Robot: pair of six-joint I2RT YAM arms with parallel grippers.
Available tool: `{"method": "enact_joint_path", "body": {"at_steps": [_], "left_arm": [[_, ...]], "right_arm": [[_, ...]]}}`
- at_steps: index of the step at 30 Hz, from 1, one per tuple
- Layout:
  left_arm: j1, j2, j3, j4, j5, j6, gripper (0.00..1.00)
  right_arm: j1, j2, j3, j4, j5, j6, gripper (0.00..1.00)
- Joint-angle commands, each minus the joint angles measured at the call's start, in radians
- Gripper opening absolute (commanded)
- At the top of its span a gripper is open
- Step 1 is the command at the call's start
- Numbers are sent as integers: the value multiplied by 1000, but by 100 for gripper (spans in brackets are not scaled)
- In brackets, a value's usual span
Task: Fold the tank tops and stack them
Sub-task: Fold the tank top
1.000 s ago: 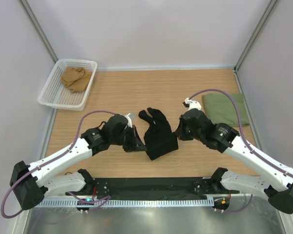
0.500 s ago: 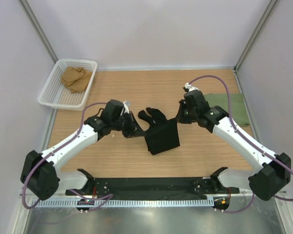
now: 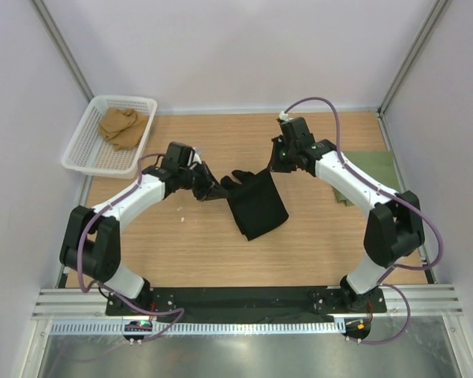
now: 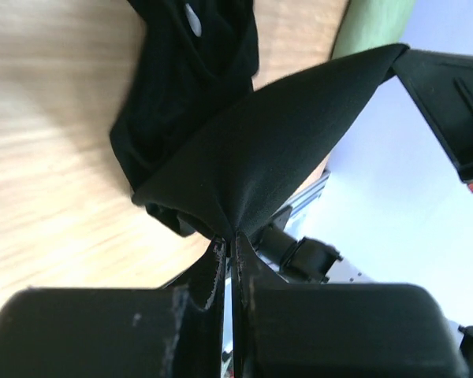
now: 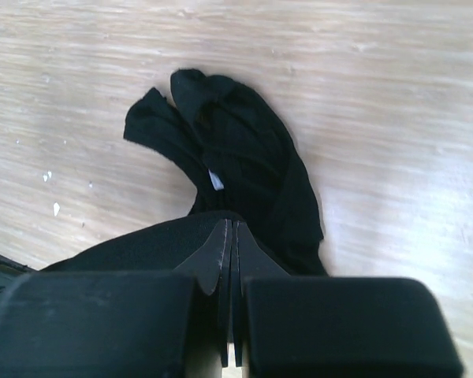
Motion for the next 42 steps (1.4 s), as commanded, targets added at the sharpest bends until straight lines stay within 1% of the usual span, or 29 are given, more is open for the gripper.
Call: {"method": "enact_joint_path", "body": {"at_steps": [1,6,7,9,11,12,13,14,15,16,17,18,19,21,24,27,28,29,31,34,36,39,41,42], "left_arm": [[50,34,54,65,76,21,0],[110,135,100,127,90,9,0],[115,179,115,128,87,10,0],[127,224,178,128,46,31,1],[151,312,221,147,36,27,8],[161,346,276,157,47,22,18],[170,413,305,157,42,18,20],[187,440,334,185,47,12,21],[194,461,353,203,36,6,21],[204,480,383,203,18,-5,34],[216,494,388,231,4,-8,47],[219,492,390,242,-4,-8,68],[220,486,385,243,-22,-5,72],[217,449,367,254,-30,6,77],[217,387,309,253,-69,47,77],[188,357,276,246,-74,99,72],[169,360,282,237,-73,113,72],[159,366,304,202,-88,125,72],[138,391,328,170,-108,156,73],[128,420,353,167,-131,186,75],[125,429,370,147,-164,213,74],[125,437,361,104,-177,237,73],[125,408,338,102,-175,239,72],[125,397,323,104,-175,240,72]], "right_arm": [[-5,54,108,79,-22,-39,1],[-14,174,192,132,-23,-31,1],[-19,191,223,150,-25,-27,1],[-22,231,252,173,-20,-18,1],[-28,297,298,207,14,-7,1],[-33,320,312,217,20,8,1],[-36,365,338,249,32,19,5],[-49,383,347,274,32,32,10],[-56,404,354,303,25,41,18],[-59,416,360,363,21,53,51],[-63,435,369,369,32,56,59],[-66,438,377,369,32,58,63],[-68,435,375,368,15,49,64],[-69,391,342,382,12,38,64],[-80,302,196,408,3,22,63],[-95,231,107,435,-72,10,61],[-100,220,58,443,-89,7,61],[-100,214,42,446,-101,-10,61],[-100,220,25,428,-120,-31,65],[-106,257,31,414,-153,-80,69],[-115,286,50,388,-163,-93,68],[-131,337,59,345,-201,-85,66],[-131,338,35,342,-226,-68,66],[-131,335,-3,346,-235,-59,65]]}}
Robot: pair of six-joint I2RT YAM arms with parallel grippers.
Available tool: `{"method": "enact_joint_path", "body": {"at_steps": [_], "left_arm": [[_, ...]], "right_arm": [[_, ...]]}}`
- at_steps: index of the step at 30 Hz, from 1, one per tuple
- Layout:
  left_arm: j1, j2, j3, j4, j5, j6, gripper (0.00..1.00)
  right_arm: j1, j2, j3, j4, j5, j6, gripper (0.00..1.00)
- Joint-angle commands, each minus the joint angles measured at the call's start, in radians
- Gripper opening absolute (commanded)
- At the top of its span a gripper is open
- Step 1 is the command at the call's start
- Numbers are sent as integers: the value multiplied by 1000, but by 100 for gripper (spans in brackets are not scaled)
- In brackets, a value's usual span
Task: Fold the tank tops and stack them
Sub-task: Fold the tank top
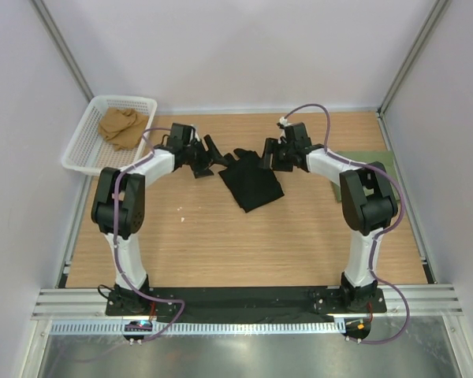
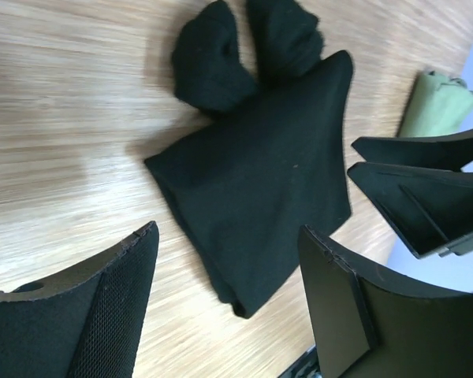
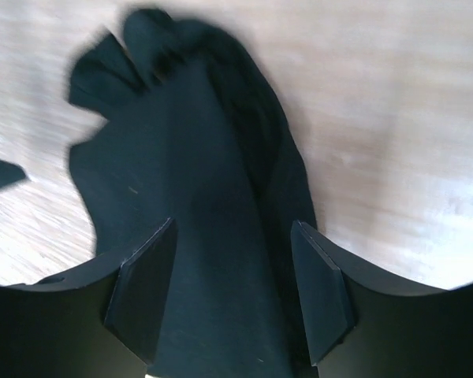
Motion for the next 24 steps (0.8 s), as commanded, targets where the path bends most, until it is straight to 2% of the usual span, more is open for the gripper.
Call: {"method": "enact_joint_path", "body": {"at_steps": [1,3,4,5,6,8,12,13,14,17,20,24], "left_arm": [[4,-48,-39,-24,-23,50,72],[2,-97,-71,-25,-18,50,70],[-1,-118,-111,-25,-14,48,70],[-5,-154,-128,-24,-14,48,70],[-9,-175,-146,-25,-12,50,70],[-27,-238,-209,-28,-14,54,70],[-58,-333,-312,-31,-29,59,69],[-61,-352,-327,-31,-30,59,69],[-67,-370,-359,-31,-30,59,69],[-84,-418,-386,-33,-34,68,69],[-98,-412,-378,-31,-23,93,69],[-98,-355,-337,-8,-11,111,68]], "right_arm": [[-9,-8,-51,-5,-69,14,66],[-3,-36,-121,6,-97,31,64],[0,-51,-146,12,-111,37,60],[3,-94,-176,23,-135,42,55],[15,-121,-247,44,-141,51,45],[32,-189,-328,73,-143,84,35],[135,-357,-498,43,-68,123,32],[146,-382,-523,32,-48,129,34],[150,-405,-549,32,-42,146,48],[147,-526,-638,12,6,155,57],[144,-612,-638,-19,56,141,60],[129,-617,-589,-52,98,105,58]]}}
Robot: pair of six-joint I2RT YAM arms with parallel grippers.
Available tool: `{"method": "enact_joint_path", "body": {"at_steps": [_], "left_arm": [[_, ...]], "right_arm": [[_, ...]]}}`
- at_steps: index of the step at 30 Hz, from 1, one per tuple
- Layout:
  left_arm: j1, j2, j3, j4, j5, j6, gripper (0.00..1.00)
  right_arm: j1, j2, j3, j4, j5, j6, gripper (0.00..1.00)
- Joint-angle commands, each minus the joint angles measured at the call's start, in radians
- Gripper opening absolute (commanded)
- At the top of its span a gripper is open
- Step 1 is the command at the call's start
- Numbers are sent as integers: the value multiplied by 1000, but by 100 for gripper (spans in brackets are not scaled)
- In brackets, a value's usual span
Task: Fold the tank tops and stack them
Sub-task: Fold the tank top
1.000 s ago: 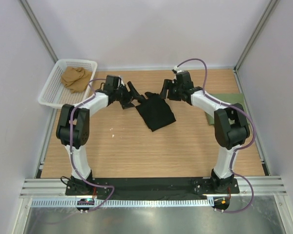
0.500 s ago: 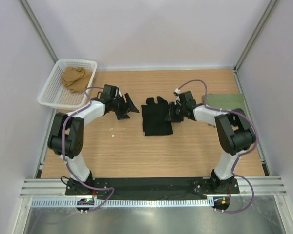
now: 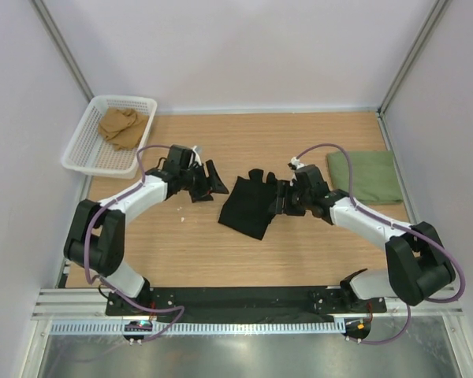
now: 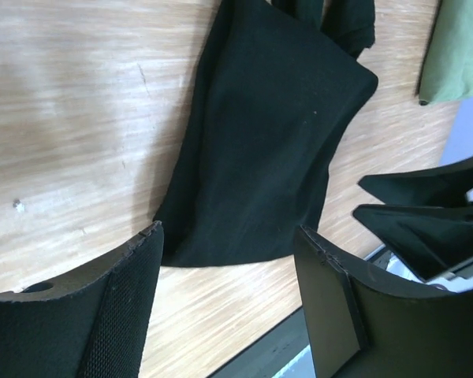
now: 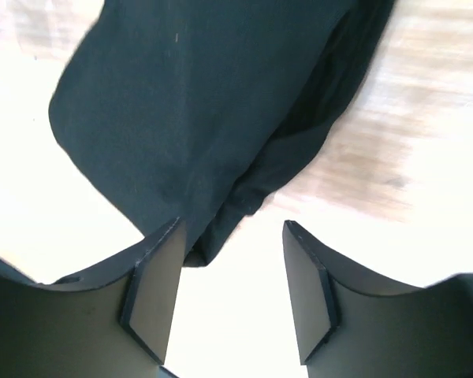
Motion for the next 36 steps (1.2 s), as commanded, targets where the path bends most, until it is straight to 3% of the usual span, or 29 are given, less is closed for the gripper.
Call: {"method": "enact_joint_path", "body": {"at_steps": [1,5,9,13,22,34,36], "left_arm": [[-2,58,66,58,12,49,67],[0,150,141,130,48,78,62],[10,252,227,220,100,95,58],[17,339,284,294,163,88,62],[18,496,390,293,218,84,58],[14,513,358,308,261,75,56],[10,517,358,311,259,74,51]], "right_arm": [[-21,-3,66,-16,59,-41,57],[-48,74,126,13,65,-85,45],[-70,170,209,16,73,-111,46],[-88,238,258,22,79,-124,51],[-111,326,310,59,24,-128,45],[-117,356,320,103,-62,-122,13],[-117,355,320,106,-63,-121,8]]}}
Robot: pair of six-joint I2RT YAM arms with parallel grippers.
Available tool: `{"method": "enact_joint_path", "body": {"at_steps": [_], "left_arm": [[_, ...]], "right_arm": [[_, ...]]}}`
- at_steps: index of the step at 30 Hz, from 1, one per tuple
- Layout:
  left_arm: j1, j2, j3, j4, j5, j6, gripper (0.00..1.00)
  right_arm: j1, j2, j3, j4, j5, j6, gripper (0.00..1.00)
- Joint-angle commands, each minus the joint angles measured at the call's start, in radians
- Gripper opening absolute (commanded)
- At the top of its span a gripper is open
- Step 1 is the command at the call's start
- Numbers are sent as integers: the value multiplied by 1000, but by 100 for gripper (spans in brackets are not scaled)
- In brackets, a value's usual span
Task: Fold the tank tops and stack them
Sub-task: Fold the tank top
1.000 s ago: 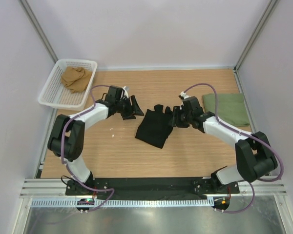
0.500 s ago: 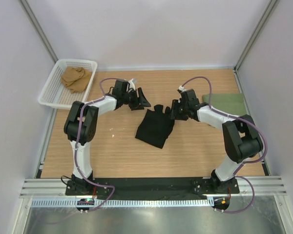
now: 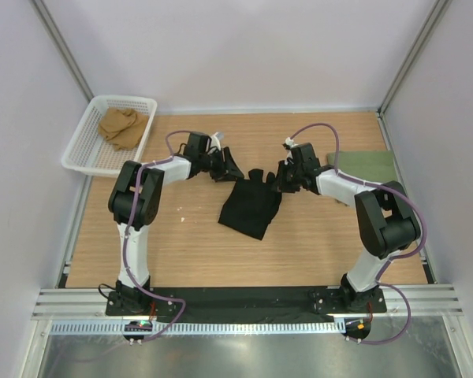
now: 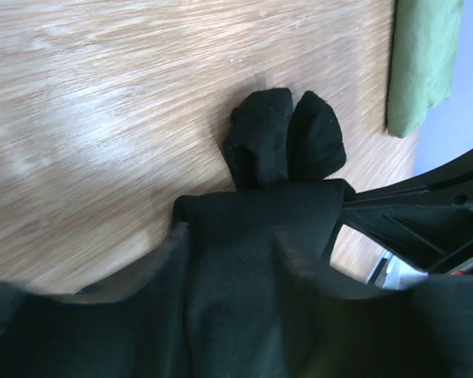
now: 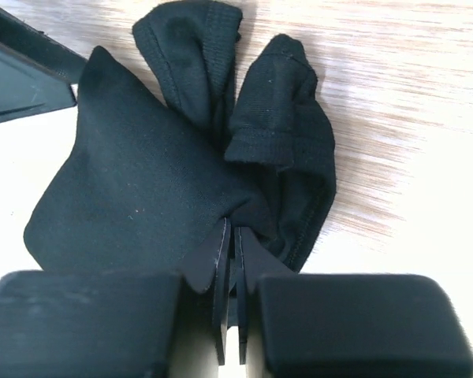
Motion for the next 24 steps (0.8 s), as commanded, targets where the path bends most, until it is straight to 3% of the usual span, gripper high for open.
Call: {"method": "enact_joint_path", "body": {"at_steps": [1,6,7,9,16,24], "left_arm": [[-3,-12,1,43,33,2,42],[-14,3,4,48,47,-5,21],[-14,-2,-1,51,47,-7,9],[-14,-11,-10,60,43,-7,0],[-16,-123,-59,63,32,-4,0],[-14,-255,-108,85,38,-50,0]], "right_arm": [[-2,-5,37,47,-26,-9,5],[-4,-1,35,58,-39,2,1],[-4,-8,34,63,-42,3,1],[-4,-14,27,69,-52,13,1],[-4,-92,0,57,-30,23,1],[-8,-322,-100,35,103,43,1]]}}
